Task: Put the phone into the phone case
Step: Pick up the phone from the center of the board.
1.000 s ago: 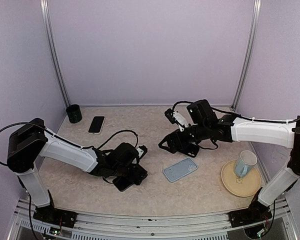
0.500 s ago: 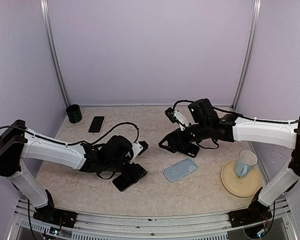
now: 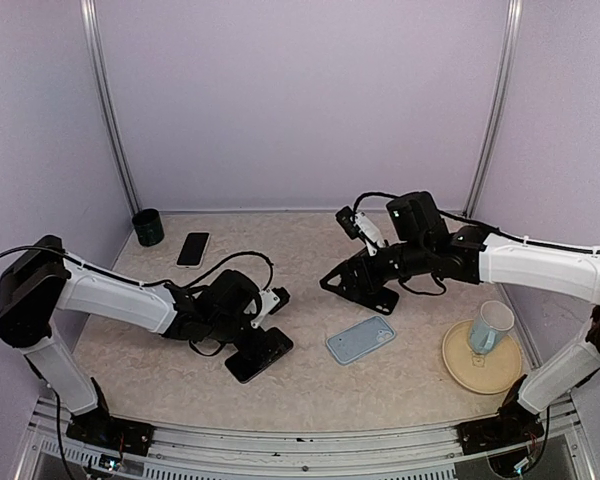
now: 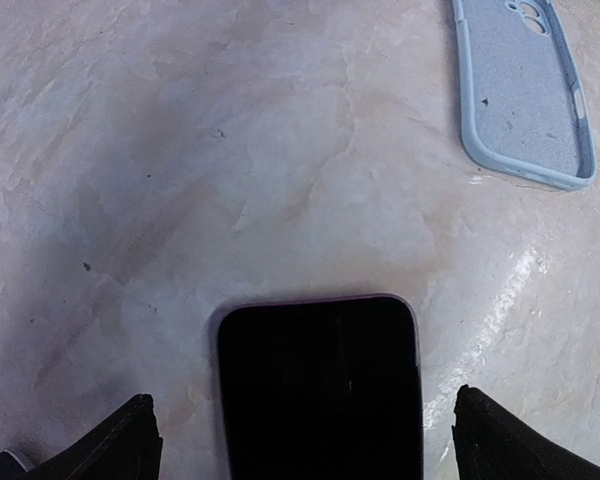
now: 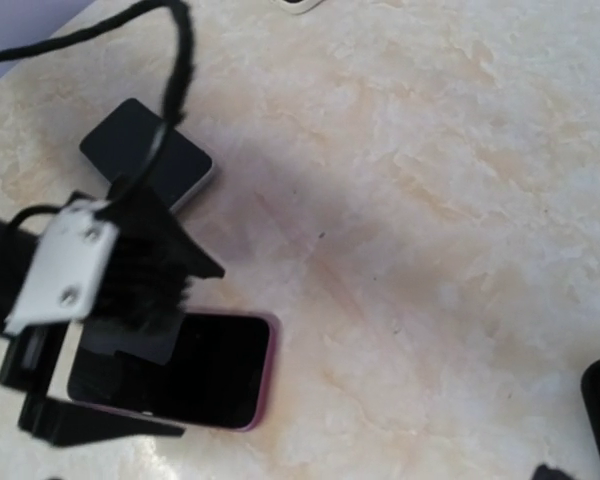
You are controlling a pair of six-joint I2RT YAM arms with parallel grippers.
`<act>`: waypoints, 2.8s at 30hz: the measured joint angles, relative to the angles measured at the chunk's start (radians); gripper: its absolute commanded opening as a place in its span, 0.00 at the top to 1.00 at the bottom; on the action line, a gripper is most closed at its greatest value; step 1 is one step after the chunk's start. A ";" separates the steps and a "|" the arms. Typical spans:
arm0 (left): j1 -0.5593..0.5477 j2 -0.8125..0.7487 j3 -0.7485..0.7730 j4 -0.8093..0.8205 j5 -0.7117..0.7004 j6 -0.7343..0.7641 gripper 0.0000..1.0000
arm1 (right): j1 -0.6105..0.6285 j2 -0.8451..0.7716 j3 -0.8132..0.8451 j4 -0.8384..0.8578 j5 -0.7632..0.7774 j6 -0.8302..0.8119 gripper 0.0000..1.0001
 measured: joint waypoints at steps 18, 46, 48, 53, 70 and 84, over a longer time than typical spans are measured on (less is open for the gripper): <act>0.034 0.079 -0.001 0.043 0.090 -0.024 0.01 | 0.000 -0.003 -0.024 0.000 -0.013 0.022 0.00; -0.013 0.095 -0.026 0.116 -0.019 -0.087 0.44 | 0.000 0.019 -0.024 0.001 -0.064 0.045 0.00; -0.017 0.091 -0.034 0.126 -0.027 -0.089 0.45 | 0.000 0.033 -0.024 0.001 -0.075 0.053 0.00; -0.037 0.064 -0.063 0.130 -0.051 -0.090 0.48 | 0.000 0.069 -0.024 0.000 -0.103 0.082 0.00; -0.083 -0.085 -0.097 0.154 -0.090 -0.071 0.51 | 0.000 0.181 -0.031 0.077 -0.248 0.211 0.07; -0.174 -0.112 -0.132 0.243 -0.141 -0.052 0.51 | 0.000 0.304 -0.026 0.161 -0.385 0.304 0.20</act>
